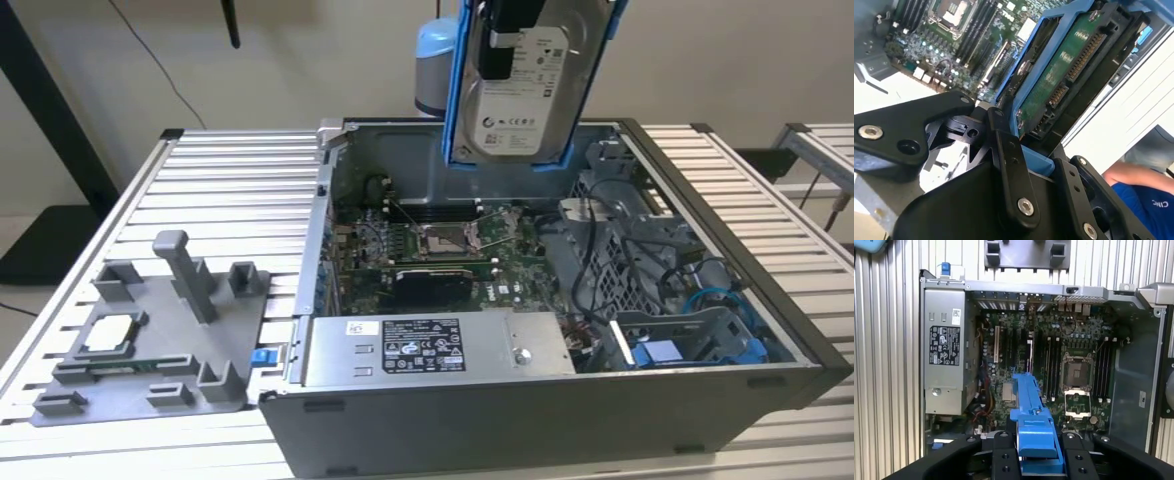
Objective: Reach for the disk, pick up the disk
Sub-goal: 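Pick up the disk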
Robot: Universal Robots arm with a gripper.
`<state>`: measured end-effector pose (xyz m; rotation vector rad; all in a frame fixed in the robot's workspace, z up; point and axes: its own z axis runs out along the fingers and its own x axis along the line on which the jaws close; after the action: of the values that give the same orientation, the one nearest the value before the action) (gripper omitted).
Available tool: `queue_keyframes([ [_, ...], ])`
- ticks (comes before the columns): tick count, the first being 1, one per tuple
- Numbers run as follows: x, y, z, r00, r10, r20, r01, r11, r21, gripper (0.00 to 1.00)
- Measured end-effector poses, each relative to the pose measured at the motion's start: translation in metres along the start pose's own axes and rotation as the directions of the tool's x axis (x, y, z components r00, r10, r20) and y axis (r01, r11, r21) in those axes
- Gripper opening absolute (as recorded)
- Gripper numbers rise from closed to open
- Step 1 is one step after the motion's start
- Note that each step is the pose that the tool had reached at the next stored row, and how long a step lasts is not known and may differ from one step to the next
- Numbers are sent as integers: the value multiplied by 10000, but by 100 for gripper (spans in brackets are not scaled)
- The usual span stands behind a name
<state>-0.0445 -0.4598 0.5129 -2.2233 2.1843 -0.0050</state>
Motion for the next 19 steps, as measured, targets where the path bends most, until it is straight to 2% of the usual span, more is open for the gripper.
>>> queue_keyframes([
  [3, 115, 3, 27, 10000, 1, 1, -1, 10000, 29, 0],
  [8, 288, 7, 77, 10000, 1, -3, -1, 9999, 156, 0],
  [15, 500, 12, 125, 10000, -3, -7, 3, 9991, 433, 0],
  [19, 590, 14, 149, 10000, -4, -27, 6, 9981, 623, 0],
])
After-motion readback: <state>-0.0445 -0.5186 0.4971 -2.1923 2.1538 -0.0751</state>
